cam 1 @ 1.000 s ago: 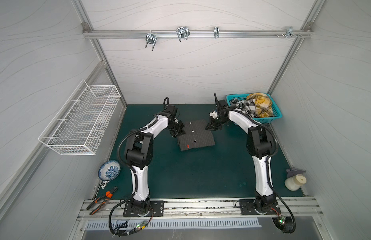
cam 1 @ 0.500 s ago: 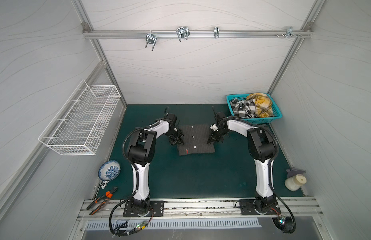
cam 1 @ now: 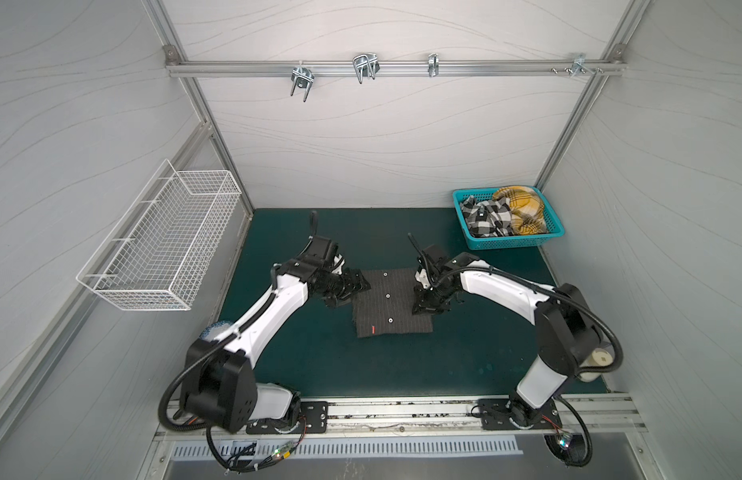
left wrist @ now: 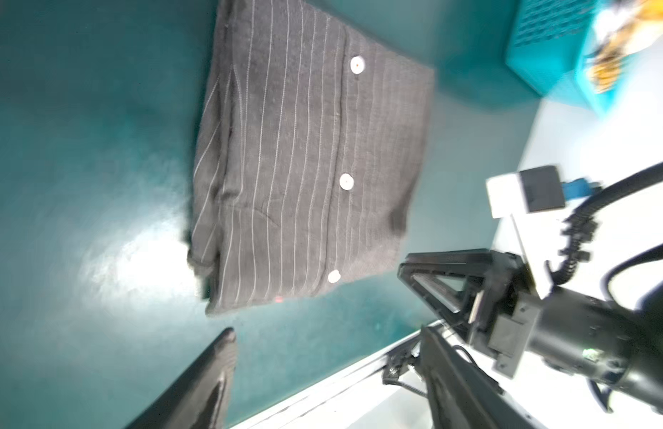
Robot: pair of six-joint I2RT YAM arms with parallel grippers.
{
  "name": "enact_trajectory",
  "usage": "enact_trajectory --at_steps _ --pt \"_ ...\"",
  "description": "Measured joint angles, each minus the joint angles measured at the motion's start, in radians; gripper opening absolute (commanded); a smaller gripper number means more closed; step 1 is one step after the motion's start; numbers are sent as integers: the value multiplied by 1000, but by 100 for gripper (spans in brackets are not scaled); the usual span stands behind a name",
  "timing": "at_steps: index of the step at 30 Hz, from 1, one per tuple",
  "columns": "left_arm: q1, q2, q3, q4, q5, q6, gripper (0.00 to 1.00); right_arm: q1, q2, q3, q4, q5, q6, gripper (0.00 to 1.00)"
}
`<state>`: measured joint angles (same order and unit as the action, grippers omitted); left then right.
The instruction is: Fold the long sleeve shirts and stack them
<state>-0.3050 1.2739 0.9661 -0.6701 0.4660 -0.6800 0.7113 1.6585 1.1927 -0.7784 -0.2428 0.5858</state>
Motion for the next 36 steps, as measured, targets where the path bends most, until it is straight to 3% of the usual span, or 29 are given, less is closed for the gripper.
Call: enact_trajectory --at_steps 7,16,27,31,34,36 --pt "77 -22 -275 211 61 -53 83 -4 -22 -63 -9 7 35 47" --pt "82 139 -281 418 111 -106 79 -32 -16 -73 5 6 37 49" --pt "55 246 -278 472 135 -140 58 -146 82 -115 85 -40 24 43" --pt "31 274 -277 488 147 -155 43 -157 84 -140 146 -89 26 36" --pt "24 273 -274 505 165 -177 26 -159 84 -147 182 -116 29 34" --pt "21 270 -271 509 173 -187 21 -159 84 -148 196 -126 30 33"
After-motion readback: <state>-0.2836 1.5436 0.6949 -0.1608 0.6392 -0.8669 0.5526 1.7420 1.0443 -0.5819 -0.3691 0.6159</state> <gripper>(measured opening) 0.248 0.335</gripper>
